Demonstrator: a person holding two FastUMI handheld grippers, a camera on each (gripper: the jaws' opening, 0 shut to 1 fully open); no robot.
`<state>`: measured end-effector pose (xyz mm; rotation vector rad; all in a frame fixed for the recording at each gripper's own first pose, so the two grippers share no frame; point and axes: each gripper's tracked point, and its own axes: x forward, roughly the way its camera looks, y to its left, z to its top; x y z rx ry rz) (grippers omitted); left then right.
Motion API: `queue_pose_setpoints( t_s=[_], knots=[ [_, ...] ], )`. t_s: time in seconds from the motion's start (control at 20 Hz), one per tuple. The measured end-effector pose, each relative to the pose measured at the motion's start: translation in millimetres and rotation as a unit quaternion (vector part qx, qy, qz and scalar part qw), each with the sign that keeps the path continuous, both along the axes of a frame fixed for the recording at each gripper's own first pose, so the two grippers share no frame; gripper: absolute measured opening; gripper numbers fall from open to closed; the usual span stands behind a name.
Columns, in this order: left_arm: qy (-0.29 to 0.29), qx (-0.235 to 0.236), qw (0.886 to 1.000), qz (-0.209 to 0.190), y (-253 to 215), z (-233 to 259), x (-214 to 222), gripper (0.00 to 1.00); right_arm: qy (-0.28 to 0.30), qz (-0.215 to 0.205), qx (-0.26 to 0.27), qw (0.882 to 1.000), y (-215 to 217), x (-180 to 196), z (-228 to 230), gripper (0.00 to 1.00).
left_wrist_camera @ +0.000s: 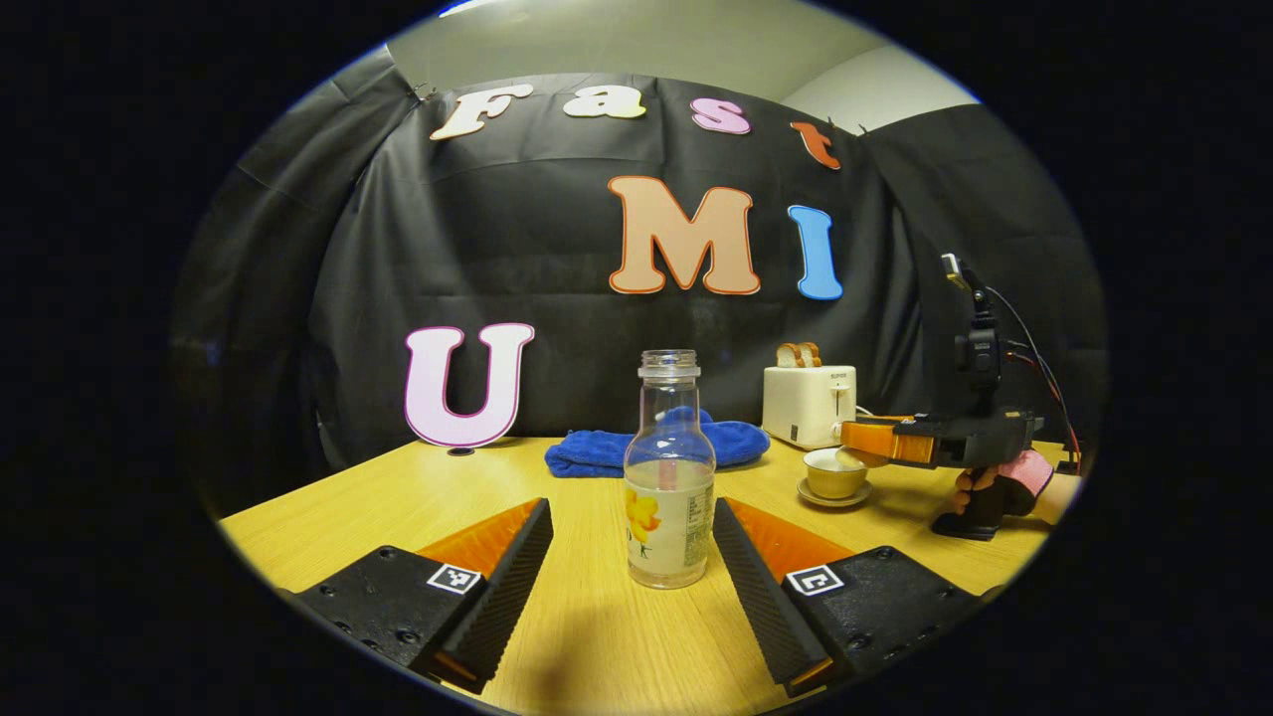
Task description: Open the teacup lid with one hand, grasp the water bottle and pour water into the teacup with the other hand; after pouring, place the water bottle on the coaster and then close the teacup lid.
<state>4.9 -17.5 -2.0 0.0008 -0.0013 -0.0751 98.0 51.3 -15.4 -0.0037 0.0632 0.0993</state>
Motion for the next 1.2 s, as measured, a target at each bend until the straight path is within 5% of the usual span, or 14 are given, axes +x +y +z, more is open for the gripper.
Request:
queue_pose_setpoints(
  t_s=[0.55, 1.2],
  knots=[
    [0.012, 0.001, 1.000, -0.023, -13, -4, 36, 0.95, -0.028, -0.024, 0.004, 0.999, -23, -50, 11, 0.29],
    [0.099, 0.011, 0.994, -0.040, -23, -32, 79, 0.94, -0.030, -0.046, 0.004, 0.998, -42, -78, 13, 0.29]
  ],
)
